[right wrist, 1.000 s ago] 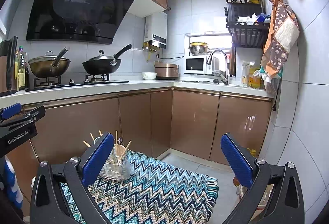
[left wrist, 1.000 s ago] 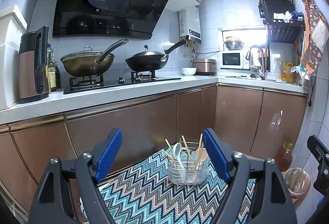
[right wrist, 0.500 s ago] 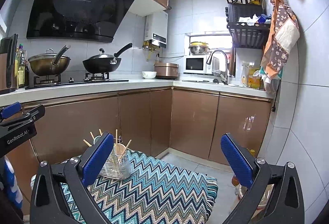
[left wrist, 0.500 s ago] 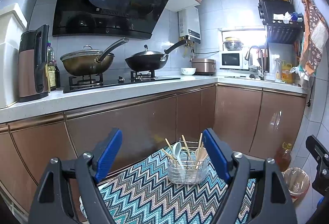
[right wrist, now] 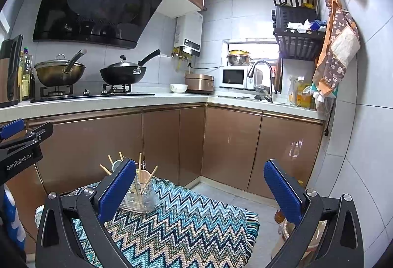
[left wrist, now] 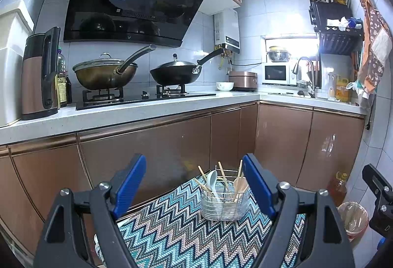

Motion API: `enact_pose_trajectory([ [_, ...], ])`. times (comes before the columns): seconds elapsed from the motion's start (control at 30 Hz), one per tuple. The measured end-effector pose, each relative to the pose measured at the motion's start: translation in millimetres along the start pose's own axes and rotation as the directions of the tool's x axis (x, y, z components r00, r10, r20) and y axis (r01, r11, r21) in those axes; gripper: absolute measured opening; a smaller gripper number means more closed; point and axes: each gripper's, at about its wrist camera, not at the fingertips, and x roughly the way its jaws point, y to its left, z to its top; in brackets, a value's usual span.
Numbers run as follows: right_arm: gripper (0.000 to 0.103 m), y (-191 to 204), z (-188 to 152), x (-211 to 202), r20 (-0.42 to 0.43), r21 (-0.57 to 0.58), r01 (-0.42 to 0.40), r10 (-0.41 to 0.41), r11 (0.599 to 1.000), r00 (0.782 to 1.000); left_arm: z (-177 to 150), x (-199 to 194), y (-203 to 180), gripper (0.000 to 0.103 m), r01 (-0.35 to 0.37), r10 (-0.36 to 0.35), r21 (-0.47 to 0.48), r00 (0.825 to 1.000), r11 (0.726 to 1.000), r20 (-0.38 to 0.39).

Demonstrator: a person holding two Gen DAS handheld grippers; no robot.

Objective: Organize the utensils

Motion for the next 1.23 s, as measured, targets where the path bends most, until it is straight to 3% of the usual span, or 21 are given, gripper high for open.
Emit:
enact_pose_trajectory([
  [1.23, 0.102, 8.1, 0.2, -1.8, -0.005, -0.022, 0.023, -0.023, 0.999, 1.000, -3.6, 0.3, 3.3, 0.080, 0.020, -0.020, -0.014, 1.000, 1.000, -0.013],
])
